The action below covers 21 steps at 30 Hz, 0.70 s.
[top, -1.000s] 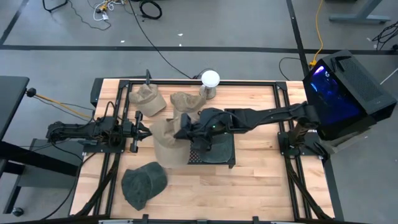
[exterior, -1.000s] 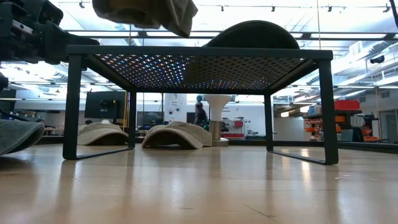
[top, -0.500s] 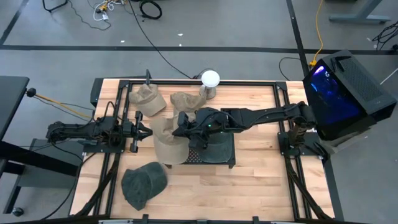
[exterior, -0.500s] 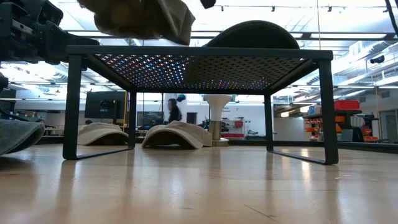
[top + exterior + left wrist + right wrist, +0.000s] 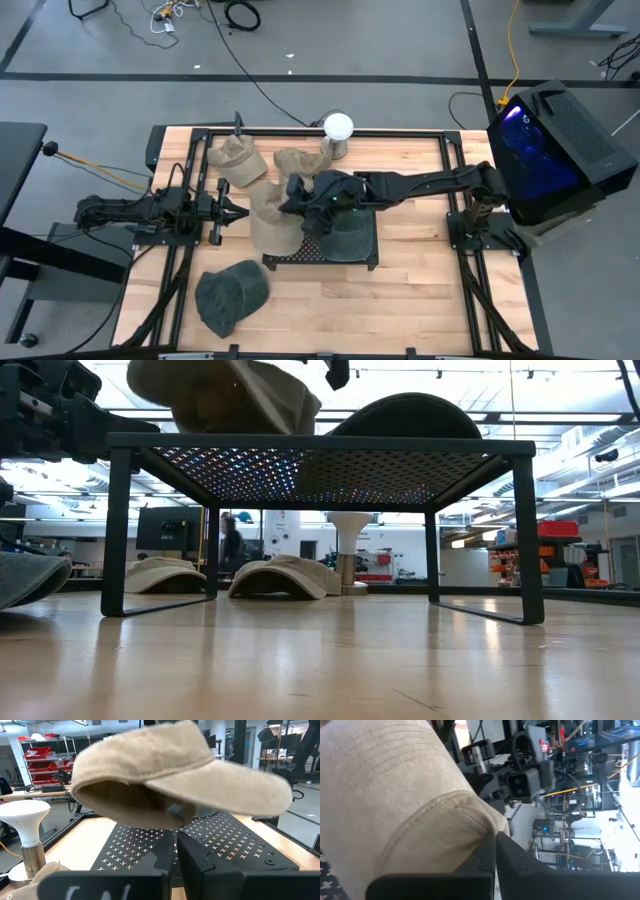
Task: Pick & Place hat
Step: Put the bottom brown cap on the shelf
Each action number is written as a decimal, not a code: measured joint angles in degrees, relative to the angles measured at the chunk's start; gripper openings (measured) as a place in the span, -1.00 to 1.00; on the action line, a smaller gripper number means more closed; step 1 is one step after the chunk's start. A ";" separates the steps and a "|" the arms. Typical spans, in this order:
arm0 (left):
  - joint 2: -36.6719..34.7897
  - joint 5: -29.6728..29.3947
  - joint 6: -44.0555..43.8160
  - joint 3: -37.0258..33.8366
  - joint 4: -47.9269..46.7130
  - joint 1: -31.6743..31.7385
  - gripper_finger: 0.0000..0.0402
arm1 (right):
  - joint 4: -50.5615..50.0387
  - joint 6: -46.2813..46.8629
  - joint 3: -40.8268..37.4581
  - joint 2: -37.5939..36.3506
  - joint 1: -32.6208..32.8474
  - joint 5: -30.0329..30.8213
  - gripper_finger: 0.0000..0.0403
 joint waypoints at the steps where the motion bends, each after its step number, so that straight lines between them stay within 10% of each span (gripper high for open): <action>1: 0.00 -0.01 0.01 0.00 -0.01 0.00 -0.85 | 0.03 -0.02 -0.51 0.00 0.02 0.01 -1.00; 21: 0.01 -0.01 0.01 0.00 0.00 0.00 -0.85 | -1.06 2.65 -2.54 -0.04 0.06 3.97 -1.00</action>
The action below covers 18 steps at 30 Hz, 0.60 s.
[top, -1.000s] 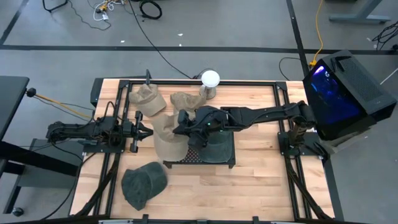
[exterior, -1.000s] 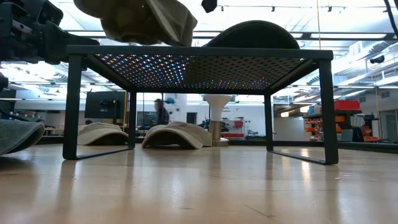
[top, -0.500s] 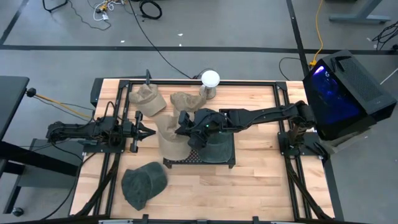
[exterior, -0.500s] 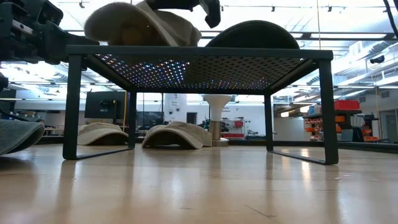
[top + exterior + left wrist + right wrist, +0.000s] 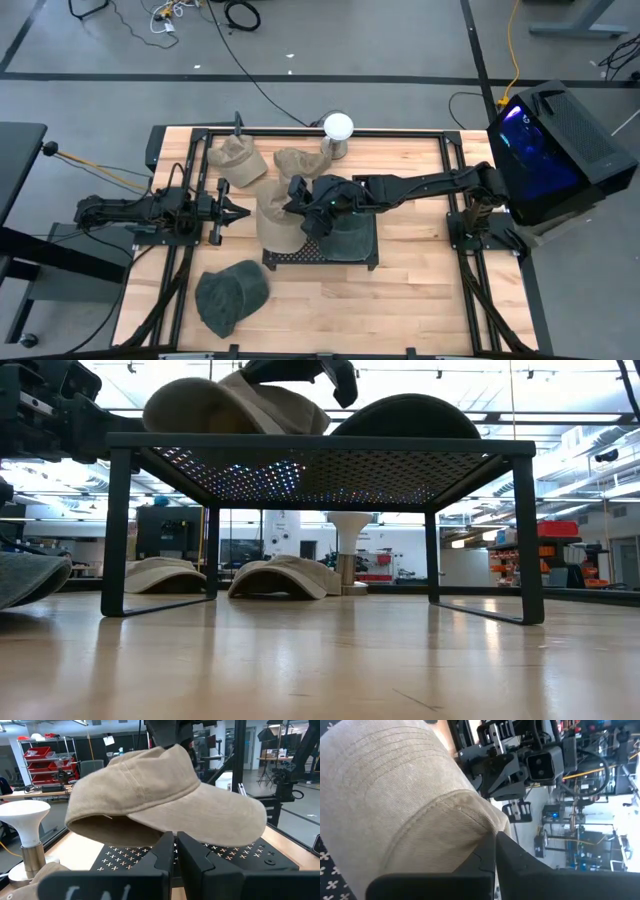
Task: Pick & Place hat
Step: Put the bottom brown cap on the shelf
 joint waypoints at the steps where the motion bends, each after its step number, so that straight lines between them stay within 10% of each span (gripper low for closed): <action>1: -0.01 0.02 0.01 0.00 0.01 0.00 -0.85 | -0.42 0.14 0.00 0.00 0.09 0.00 -1.00; 18: -0.01 0.00 -0.01 0.00 0.01 0.00 -0.85 | -2.81 0.01 0.00 -0.02 0.79 -3.41 -1.00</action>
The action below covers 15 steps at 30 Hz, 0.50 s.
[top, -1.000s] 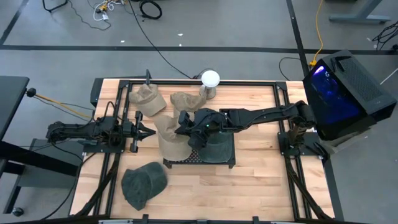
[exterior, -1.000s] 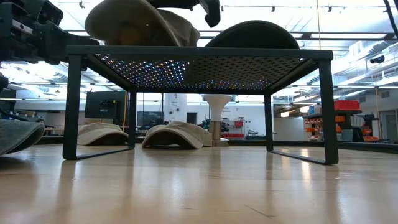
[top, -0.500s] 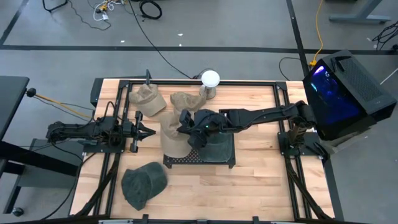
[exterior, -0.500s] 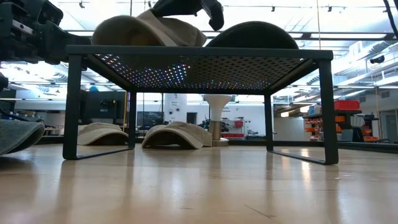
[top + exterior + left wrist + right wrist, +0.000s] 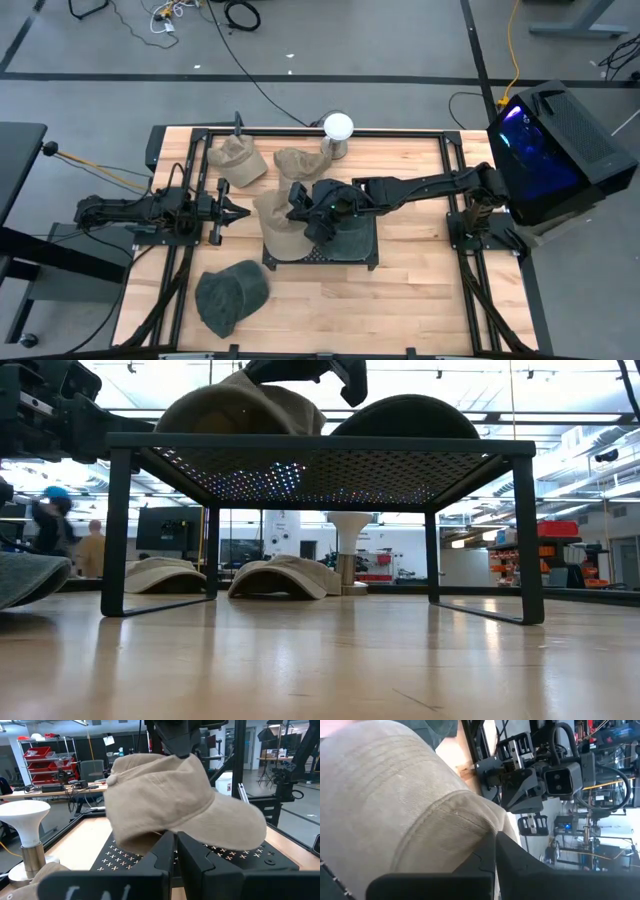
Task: Pick & Place hat
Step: Put the bottom brown cap on the shelf
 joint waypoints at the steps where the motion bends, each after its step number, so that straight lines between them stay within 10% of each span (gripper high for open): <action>1: 0.00 0.02 0.00 0.00 0.00 0.00 -0.85 | -0.13 0.27 0.00 0.00 0.00 0.08 -1.00; 15: 0.00 0.02 0.02 0.00 0.00 0.00 -0.85 | -2.77 1.90 0.00 -0.02 0.00 0.90 -1.00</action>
